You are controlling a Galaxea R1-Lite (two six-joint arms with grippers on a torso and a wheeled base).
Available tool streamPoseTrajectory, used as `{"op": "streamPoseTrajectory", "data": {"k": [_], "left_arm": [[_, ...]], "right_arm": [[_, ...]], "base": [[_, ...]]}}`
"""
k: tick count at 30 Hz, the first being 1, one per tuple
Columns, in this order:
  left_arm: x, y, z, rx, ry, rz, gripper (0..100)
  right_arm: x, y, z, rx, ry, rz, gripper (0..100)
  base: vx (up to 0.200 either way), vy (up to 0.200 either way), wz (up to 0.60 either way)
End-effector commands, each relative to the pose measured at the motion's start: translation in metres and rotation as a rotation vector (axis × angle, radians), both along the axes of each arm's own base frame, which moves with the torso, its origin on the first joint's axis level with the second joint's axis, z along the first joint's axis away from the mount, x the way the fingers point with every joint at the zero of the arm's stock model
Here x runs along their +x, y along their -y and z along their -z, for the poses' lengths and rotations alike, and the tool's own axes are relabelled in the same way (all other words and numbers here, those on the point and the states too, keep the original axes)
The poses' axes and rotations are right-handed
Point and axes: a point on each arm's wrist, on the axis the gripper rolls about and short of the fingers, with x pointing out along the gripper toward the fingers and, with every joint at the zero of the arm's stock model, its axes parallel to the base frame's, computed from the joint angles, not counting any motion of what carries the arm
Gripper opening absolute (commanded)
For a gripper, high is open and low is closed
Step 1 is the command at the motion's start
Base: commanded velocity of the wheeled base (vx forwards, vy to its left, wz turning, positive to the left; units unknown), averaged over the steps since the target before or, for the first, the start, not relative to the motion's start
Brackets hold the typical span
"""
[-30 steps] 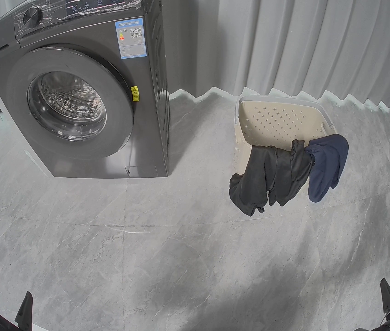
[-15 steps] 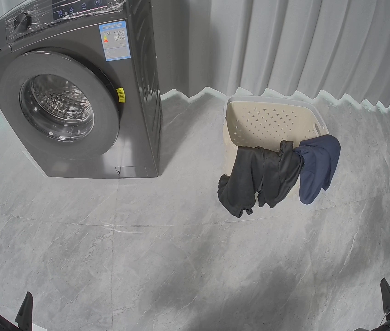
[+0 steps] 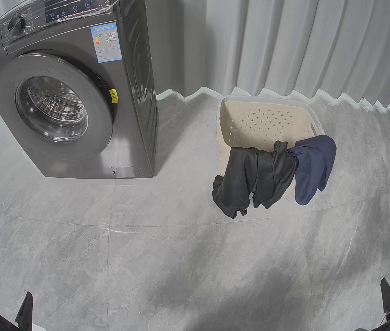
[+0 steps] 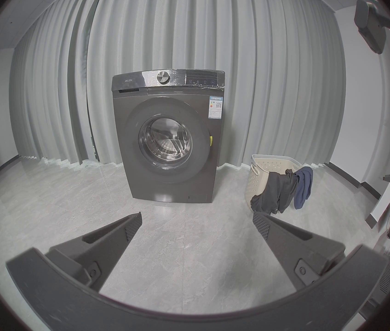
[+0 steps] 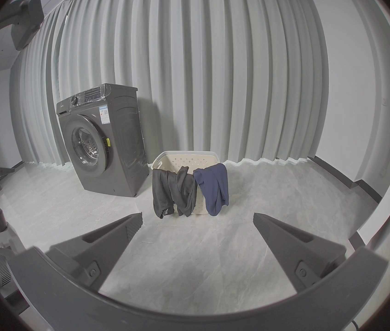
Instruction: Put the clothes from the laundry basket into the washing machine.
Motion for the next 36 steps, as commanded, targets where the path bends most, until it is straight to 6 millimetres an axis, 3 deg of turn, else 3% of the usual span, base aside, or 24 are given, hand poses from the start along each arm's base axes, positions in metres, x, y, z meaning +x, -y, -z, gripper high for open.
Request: {"op": "streamPoseTrajectory", "data": {"k": [1,20,32,36], "left_arm": [[-0.0003,0.0000,0.0045,0.001,0.003,0.000,100],[-0.0002,0.0000,0.0045,-0.001,0.002,-0.002,100],[-0.0003,0.0000,0.0045,-0.001,0.003,-0.002,100],[-0.0003,0.0000,0.0045,-0.001,0.003,-0.002,100]], "right_arm": [[-0.0001,0.0000,0.0048,0.000,0.000,-0.001,100],[-0.0001,0.0000,0.0048,0.000,0.000,-0.001,100],[0.0001,0.0000,0.0053,0.000,-0.001,-0.001,100],[-0.0001,0.0000,0.0048,0.000,0.000,-0.001,100]], "base": [[0.000,-0.200,0.00],[0.000,-0.200,0.00],[0.000,0.000,0.00],[0.200,0.000,0.00]]}}
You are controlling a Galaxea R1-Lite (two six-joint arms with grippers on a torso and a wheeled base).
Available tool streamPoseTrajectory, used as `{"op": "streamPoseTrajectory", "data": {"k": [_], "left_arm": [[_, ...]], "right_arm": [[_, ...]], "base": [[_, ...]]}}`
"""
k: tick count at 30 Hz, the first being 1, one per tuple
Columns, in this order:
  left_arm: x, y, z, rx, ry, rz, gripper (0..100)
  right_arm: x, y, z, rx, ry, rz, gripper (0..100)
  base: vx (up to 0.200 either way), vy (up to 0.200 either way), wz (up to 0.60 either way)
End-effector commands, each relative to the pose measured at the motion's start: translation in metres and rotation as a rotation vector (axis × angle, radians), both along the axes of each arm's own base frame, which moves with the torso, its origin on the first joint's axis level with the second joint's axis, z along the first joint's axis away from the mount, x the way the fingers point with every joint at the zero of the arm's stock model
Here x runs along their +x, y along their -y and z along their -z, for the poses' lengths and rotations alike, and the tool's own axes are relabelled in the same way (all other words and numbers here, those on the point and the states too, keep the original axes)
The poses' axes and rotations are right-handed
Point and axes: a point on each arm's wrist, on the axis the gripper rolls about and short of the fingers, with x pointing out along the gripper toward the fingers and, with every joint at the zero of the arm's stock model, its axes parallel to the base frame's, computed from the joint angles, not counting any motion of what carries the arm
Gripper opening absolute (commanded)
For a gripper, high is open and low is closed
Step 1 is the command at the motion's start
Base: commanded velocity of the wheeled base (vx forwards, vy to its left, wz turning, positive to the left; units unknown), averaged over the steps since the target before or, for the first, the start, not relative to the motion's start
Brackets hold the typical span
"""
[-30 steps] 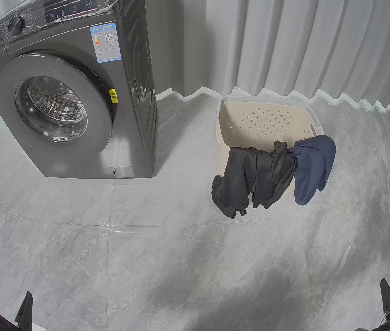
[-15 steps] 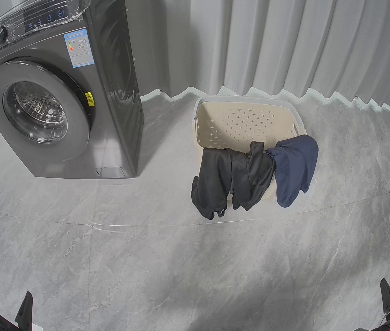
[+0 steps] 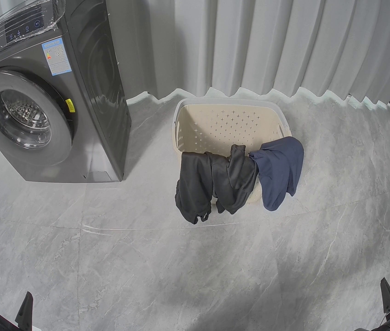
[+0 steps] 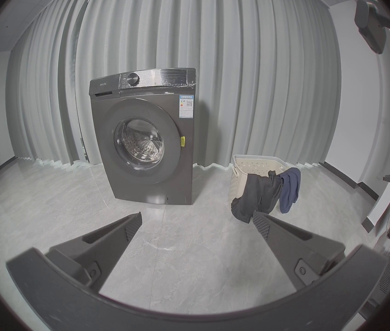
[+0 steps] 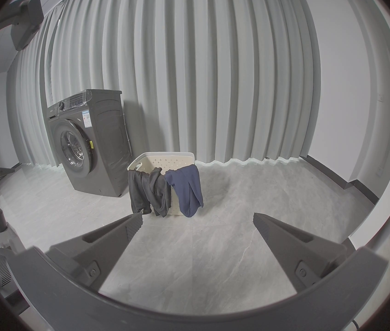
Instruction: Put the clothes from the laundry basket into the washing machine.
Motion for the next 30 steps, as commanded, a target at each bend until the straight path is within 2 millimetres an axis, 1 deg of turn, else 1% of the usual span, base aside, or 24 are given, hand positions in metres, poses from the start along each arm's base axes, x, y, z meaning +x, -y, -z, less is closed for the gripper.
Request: {"op": "streamPoseTrajectory", "data": {"k": [1,14,23,30], "left_arm": [[-0.0002,0.0000,0.0044,0.000,0.002,-0.001,100],[-0.0003,0.0000,0.0044,-0.002,0.004,-0.001,100],[-0.0002,0.0000,0.0044,-0.002,0.002,-0.001,100],[-0.0003,0.0000,0.0044,-0.002,0.004,-0.001,100]], "right_arm": [[0.0001,0.0000,0.0053,-0.002,-0.001,-0.001,100],[-0.0001,0.0000,0.0048,0.000,0.000,-0.001,100],[0.0001,0.0000,0.0053,0.000,-0.001,0.001,100],[-0.0001,0.0000,0.0048,-0.002,0.000,0.001,100]], "base": [[0.200,0.000,0.00],[0.200,0.000,0.00],[0.000,0.000,0.00],[0.000,-0.200,0.00]]}}
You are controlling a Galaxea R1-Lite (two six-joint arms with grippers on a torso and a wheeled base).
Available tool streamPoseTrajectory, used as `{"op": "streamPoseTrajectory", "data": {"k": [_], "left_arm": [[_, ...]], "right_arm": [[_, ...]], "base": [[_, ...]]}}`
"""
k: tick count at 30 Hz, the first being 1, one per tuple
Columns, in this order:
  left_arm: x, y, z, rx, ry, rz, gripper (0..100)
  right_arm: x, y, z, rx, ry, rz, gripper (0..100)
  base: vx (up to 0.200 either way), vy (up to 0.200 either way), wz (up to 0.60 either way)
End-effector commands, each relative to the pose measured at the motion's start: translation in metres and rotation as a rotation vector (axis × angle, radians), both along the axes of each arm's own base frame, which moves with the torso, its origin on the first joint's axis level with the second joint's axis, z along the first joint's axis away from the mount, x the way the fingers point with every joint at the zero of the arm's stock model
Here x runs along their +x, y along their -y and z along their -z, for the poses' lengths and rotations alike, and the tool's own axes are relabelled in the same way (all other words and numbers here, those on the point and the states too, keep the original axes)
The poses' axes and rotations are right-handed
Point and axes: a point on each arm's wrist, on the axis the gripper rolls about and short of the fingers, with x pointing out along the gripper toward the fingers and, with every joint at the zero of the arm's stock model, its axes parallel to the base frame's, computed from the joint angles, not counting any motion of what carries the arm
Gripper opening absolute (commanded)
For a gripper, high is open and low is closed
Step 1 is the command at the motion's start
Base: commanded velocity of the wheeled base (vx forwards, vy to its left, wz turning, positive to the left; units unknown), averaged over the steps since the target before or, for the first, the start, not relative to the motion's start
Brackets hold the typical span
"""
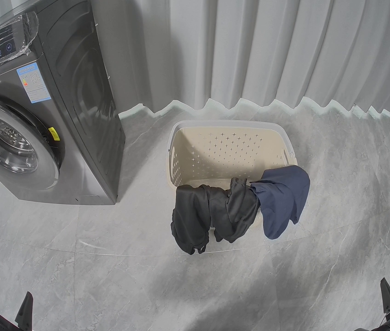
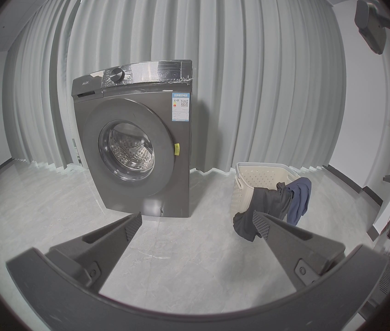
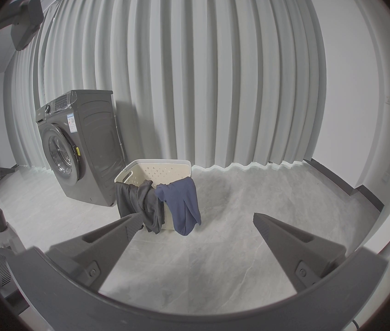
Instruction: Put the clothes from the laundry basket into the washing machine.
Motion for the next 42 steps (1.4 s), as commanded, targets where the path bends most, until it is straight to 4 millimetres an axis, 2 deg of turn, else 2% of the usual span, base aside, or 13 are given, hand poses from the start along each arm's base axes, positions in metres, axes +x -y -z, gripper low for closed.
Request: {"op": "streamPoseTrajectory", "data": {"k": [1,8,23,42], "left_arm": [[-0.0002,0.0000,0.0044,0.000,0.002,-0.001,100],[-0.0003,0.0000,0.0044,0.000,0.004,-0.001,100],[-0.0002,0.0000,0.0044,0.000,0.002,-0.001,100],[-0.0002,0.0000,0.0044,-0.003,0.002,-0.001,100]], "right_arm": [[0.0001,0.0000,0.0053,0.001,-0.001,0.001,100],[-0.0001,0.0000,0.0048,-0.001,0.000,-0.001,100],[0.0001,0.0000,0.0053,0.001,-0.001,-0.001,100],[0.0001,0.0000,0.0053,-0.001,-0.001,-0.001,100]], "base": [[0.000,-0.200,0.00],[0.000,-0.200,0.00],[0.000,0.000,0.00],[0.200,0.000,0.00]]}}
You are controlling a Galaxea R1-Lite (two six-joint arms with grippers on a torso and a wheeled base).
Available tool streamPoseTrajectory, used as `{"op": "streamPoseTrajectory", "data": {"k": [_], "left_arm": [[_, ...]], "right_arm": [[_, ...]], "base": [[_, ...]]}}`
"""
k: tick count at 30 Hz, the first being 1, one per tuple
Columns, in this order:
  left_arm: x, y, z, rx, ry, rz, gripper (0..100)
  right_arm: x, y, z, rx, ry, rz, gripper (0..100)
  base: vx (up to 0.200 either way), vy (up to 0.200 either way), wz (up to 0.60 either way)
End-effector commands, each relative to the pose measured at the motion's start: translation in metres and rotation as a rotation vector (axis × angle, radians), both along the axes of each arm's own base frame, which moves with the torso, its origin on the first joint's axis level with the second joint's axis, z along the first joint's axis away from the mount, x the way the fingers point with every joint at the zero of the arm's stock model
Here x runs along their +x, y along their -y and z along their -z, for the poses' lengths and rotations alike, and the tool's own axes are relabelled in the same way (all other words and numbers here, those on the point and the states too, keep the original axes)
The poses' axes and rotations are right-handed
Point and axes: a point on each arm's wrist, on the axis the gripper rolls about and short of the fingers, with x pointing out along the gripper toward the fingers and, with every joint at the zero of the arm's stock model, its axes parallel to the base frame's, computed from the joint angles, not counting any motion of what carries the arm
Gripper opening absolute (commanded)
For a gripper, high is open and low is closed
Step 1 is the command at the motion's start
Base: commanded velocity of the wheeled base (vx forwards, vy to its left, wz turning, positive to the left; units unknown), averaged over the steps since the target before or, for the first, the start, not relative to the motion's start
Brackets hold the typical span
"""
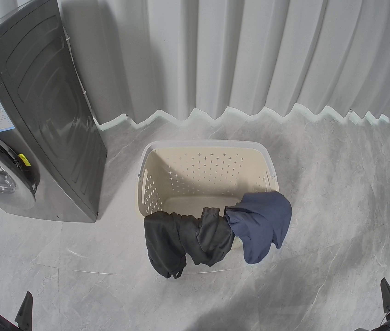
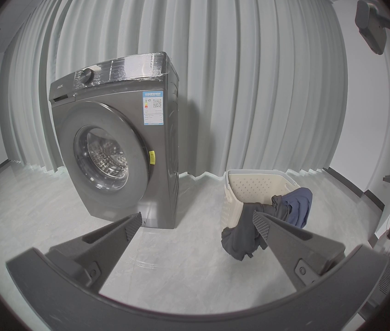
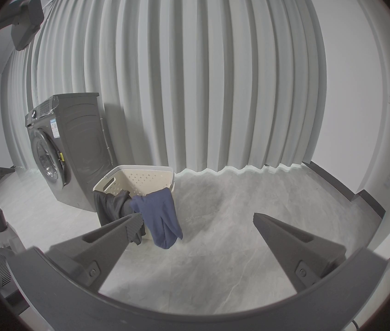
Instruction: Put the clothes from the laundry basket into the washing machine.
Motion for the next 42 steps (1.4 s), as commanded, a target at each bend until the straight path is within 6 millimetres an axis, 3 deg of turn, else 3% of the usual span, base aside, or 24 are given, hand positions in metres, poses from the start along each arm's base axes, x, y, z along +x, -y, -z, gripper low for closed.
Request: {"op": "streamPoseTrajectory", "data": {"k": [1,11,23,42], "left_arm": [[-0.0002,0.0000,0.0045,-0.002,0.002,-0.001,100],[-0.0002,0.0000,0.0045,-0.002,0.002,-0.001,100],[-0.0002,0.0000,0.0045,0.000,0.002,-0.001,100],[-0.0002,0.0000,0.0045,0.000,0.002,-0.001,100]], "right_arm": [[0.0001,0.0000,0.0052,-0.002,-0.001,-0.002,100],[0.0001,0.0000,0.0052,0.000,-0.001,-0.002,100],[0.0001,0.0000,0.0052,0.000,-0.001,-0.001,100],[-0.0001,0.0000,0.0048,-0.002,0.001,-0.001,100]], "base": [[0.200,0.000,0.00],[0.020,0.000,0.00],[0.200,0.000,0.00],[0.063,0.000,0.00]]}}
